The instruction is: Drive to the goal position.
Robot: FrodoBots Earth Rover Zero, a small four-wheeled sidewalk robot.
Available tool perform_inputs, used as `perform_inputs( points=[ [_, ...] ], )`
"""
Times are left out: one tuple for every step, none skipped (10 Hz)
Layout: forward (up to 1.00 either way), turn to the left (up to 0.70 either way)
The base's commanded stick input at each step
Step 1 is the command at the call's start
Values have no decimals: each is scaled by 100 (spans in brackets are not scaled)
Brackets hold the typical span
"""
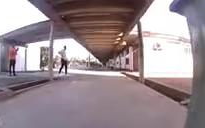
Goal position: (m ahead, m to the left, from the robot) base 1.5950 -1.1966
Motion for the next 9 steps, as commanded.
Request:
perform_inputs(
  points=[
    [70, 0],
    [70, 0],
    [70, 0],
    [70, 0],
    [70, 0],
    [70, 0],
    [70, 0],
    [70, 0],
    [70, 0]
  ],
)
